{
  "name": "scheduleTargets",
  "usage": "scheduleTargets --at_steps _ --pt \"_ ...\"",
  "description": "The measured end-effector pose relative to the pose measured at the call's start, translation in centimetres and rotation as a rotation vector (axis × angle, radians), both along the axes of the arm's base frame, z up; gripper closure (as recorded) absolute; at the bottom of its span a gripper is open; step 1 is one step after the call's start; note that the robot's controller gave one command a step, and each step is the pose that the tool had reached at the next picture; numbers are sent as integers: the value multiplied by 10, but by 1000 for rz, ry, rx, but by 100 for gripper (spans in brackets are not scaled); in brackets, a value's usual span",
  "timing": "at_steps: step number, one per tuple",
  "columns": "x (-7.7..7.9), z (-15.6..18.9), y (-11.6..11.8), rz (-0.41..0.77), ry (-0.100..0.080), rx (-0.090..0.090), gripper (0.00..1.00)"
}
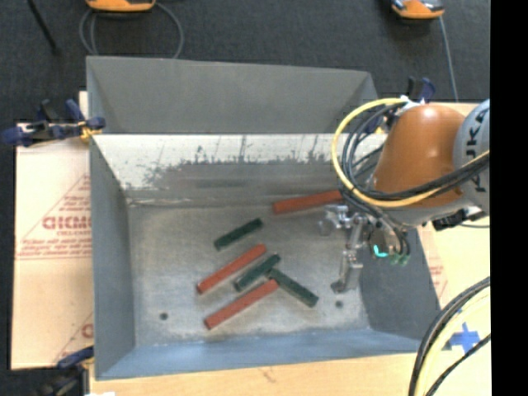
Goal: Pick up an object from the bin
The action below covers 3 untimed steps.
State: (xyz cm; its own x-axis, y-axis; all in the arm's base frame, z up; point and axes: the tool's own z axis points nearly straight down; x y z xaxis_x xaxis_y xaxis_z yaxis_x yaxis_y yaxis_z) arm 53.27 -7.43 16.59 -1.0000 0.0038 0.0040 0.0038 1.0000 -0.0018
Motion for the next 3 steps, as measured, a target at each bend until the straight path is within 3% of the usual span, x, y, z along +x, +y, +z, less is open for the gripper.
scheduleTargets --at_steps 1,2,3 --pt "4 -95 29 -77 0 4 0" --pt "-10 -96 109 88 -5 3 0" --pt "-9 -95 106 86 -6 1 100"
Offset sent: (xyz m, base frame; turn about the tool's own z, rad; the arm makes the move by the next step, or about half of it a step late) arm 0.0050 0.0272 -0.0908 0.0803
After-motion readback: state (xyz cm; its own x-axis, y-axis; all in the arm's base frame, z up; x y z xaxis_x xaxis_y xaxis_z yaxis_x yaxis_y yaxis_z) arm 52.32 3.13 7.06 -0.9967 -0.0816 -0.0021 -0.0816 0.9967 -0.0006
